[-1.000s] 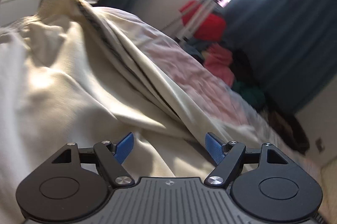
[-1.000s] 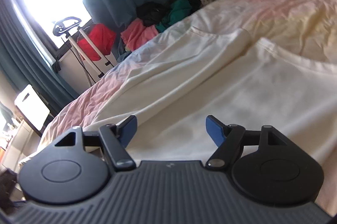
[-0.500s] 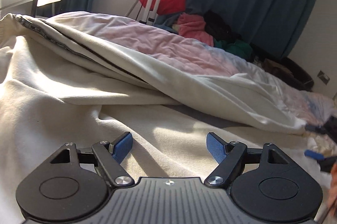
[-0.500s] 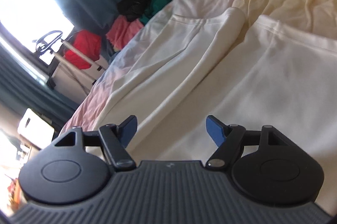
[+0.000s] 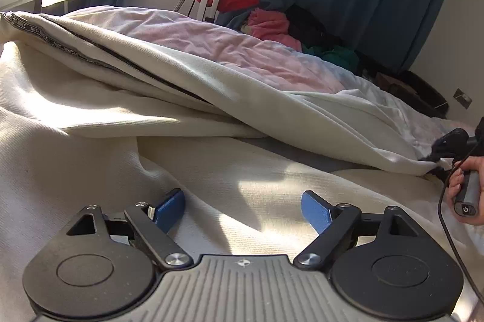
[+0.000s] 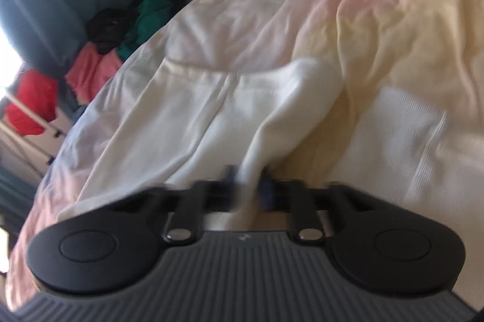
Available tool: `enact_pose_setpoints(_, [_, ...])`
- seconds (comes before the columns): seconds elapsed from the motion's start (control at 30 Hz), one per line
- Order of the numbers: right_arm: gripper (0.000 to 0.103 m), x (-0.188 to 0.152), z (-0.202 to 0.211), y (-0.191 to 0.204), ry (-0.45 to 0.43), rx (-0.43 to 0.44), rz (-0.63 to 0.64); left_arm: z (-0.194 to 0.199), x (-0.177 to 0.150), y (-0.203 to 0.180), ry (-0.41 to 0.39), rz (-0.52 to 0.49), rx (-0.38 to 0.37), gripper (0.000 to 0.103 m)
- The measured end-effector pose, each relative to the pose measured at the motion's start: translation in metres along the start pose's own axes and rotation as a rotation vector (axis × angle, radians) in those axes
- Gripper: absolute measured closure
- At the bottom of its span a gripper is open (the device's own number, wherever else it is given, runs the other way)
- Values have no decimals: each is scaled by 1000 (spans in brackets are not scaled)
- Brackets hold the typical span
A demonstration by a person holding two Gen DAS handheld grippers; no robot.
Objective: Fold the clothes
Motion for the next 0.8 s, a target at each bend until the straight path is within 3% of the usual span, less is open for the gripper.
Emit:
enact_pose_setpoints(0.1, [96,8,33,16,-109,23,40,0,2,0,-6,-3,-4,18])
enact_pose_setpoints(0.33, [97,-10,196,79,-470,194,264,18,6,11,-17,61,-31,21])
enact_pose_setpoints(0.43, [97,-7,246,113,-595,242,324,25,9,17,-39,80,-32,21])
enact_pose_setpoints(0.57, [97,41,215,151,-534,119,295,22,15,24,-42,98,-25,21])
enact_pose_setpoints(0.67, [97,74,148,163,-441,-24,310,16,17,26,-38,92,-20,21])
enact_pose_setpoints(0.8, [96,94,55,152,-280,-150,261,9,19,23,-49,36,-2,20])
Point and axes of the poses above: each gripper's, at about its wrist camera, not at the fingertips, and z roughly against the way its jaws point, y to its left, x to its top, the point moved 8 cm from there along -z, roughly the way its jaws point, and after that the axes turned 14 degrees about y, right-handed, at the moved point
